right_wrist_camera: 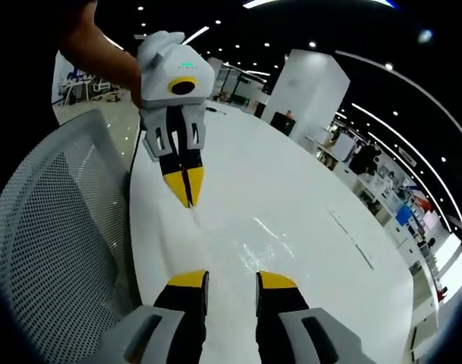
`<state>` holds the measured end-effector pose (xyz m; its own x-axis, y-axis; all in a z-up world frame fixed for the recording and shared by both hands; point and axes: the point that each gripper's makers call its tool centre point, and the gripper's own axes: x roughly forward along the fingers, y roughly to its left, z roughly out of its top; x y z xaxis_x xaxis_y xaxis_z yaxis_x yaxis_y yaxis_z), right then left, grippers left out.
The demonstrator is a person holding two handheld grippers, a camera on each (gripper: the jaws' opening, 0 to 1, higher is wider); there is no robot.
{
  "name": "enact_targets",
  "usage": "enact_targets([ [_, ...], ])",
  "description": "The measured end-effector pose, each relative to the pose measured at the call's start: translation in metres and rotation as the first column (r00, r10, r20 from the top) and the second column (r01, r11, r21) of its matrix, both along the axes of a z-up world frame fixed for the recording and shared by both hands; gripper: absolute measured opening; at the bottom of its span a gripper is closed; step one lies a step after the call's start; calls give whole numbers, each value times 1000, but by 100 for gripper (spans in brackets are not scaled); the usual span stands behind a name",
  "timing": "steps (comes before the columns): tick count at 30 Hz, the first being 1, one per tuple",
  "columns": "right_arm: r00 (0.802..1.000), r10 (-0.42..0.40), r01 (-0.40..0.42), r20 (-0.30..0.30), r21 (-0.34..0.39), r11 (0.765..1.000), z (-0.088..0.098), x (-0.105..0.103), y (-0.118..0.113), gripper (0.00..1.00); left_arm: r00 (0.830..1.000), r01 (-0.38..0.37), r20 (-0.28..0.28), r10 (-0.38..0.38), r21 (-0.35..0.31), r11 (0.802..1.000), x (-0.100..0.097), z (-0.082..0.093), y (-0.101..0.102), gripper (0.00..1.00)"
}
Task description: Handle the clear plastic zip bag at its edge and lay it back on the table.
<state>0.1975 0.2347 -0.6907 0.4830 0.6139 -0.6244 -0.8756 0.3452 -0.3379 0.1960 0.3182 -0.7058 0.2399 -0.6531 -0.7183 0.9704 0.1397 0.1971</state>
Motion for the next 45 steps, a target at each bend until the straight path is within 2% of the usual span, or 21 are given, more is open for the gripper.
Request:
enact_targets([
  [5,999,45,-45,-6,-33,998,-6,-3,3,12,1000,22,8,-22,5,1000,-4,2,-1,0],
  [11,995,95,-96,-7,-69,993,-15,-7,8,9,998,53,16,-53,8,999,-8,5,-4,0],
  [16,992,124,-124,-6,-82,989,-18,-10,9,0,998,61,16,-61,3,998,-10,7,-5,0],
  [24,984,176,-176,-2,-99,980,-19,-13,13,0,999,53,4,-53,2,999,-8,5,-2,0],
  [29,979,206,-204,3,-116,972,-19,-14,14,0,997,70,28,-70,18,997,-6,3,-2,0],
  [45,975,221,-220,1,-108,970,-15,-15,21,0,995,90,38,-92,56,994,-1,-7,-6,0],
])
